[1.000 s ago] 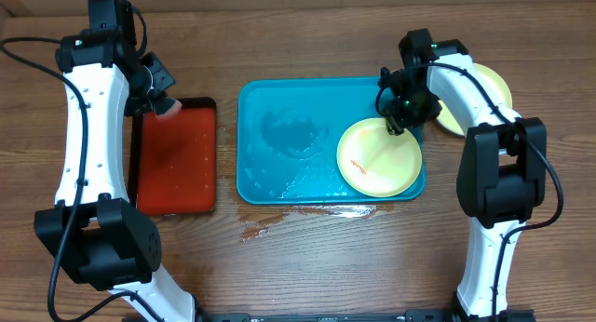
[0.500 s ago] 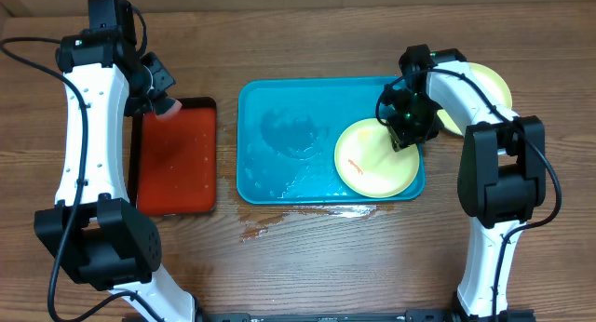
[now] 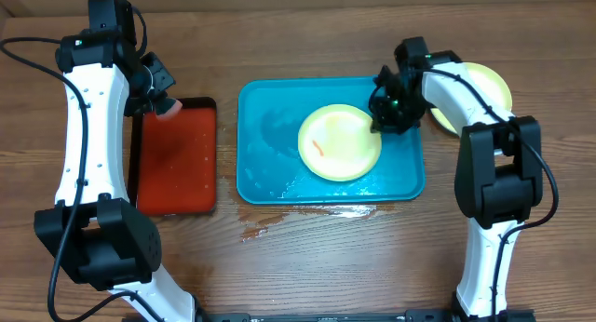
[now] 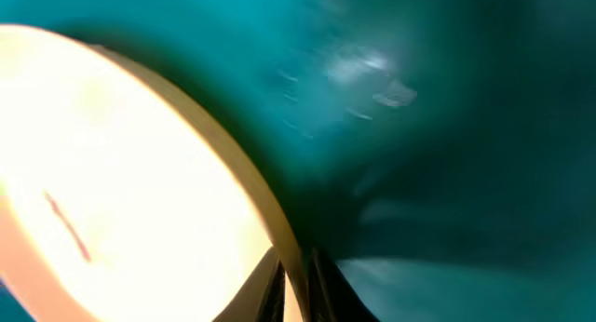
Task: Clean dirty plates on tray and stack at the side
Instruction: 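Move the right gripper to the remaining yellow plate and grasp its rim, then drag the yellow plate toward the tray center with the right gripper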
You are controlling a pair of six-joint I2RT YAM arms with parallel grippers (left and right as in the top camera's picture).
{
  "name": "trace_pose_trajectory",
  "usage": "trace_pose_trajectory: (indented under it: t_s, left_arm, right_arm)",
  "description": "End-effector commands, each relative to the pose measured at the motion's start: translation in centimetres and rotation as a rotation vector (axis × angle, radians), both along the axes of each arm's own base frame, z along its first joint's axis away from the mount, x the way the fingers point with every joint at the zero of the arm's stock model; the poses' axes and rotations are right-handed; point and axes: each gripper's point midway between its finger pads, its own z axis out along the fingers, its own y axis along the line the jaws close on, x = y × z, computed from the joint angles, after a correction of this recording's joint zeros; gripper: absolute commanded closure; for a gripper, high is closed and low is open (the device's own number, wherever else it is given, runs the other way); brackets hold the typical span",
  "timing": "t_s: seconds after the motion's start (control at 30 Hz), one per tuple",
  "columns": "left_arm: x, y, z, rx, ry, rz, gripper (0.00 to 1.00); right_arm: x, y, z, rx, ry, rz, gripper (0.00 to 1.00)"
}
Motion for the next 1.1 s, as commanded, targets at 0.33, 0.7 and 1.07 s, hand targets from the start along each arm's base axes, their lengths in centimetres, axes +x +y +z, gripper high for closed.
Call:
trace_pose_trajectory:
  t_s: [0.33,0.7,1.07]
  left_arm:
    - [0.3,-1.8,-0.3,-0.04,0.001,-0.05,0.96]
    - [0.6,-3.5,-0.3,-0.036,-0.004,-0.099,0.96]
    - [0.2,-7.1,-1.3,-0.047,0.022,-0.181,0.96]
  right_arm:
    - [-1.2,3.5,-0.7,-0.068,0.02,-0.03,0.83]
    - [-3.3,1.6,-1.1,-0.176,0.096,-0.027,0.81]
    - [-1.6,4.6,-1.0,-0.14,0.027,-0.112,0.96]
